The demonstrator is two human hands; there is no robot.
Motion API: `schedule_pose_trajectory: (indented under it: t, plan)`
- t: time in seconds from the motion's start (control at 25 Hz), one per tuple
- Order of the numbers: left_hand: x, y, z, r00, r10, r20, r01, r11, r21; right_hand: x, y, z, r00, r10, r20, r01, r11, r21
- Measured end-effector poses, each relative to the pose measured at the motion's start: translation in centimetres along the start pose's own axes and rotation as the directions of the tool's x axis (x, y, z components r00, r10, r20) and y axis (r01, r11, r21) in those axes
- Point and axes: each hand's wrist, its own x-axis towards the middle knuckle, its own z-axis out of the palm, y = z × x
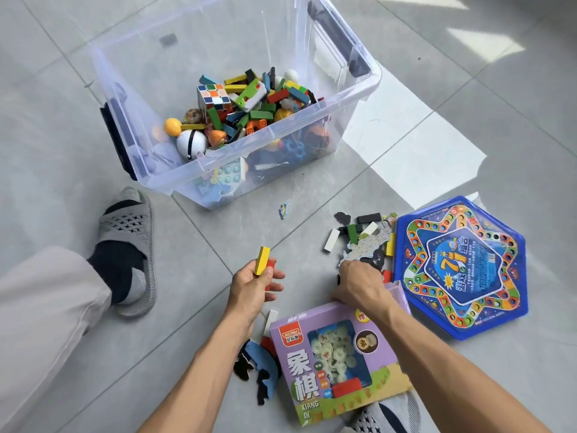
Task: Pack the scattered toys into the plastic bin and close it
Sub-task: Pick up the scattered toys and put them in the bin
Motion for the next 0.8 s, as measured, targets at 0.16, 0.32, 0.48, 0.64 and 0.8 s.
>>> schedule_pose_trajectory:
  t: [0.16,0.32,0.48,0.64,0.8]
  plan:
    - [0.4,-0.1,0.0,1.000,-0.008,0.004,0.008,1.000,-0.028,0.6,0.4,0.7,0.996,0.000,-0.086,0.010,0.993,0.114]
    - [1.0,-0.1,0.6,0.999,-0.033,0.019,0.034,0.996,-0.080,1.7,0.7,0.3,0.955,0.098,-0.281,0.126,0.722,0.680]
    - [1.3,0.0,0.8,0.998,-0.052,0.042,0.057,0.988,-0.143,3.8,0.4,-2.1,0.916,-0.183,-0.357,0.282,0.927,0.248]
    - [1.4,0.4,1.1,0.998,-0.038,0.045,0.045,0.984,-0.172,5.0,1.3,-1.4,0.945,-0.236,-0.225,0.240,0.971,-0.011]
    - [-0.4,3.2,0.3,1.000,-0.003,0.020,0.007,0.983,-0.182,2.6,-0.1,-2.3,0.952,-0.157,-0.264,0.253,0.888,0.384]
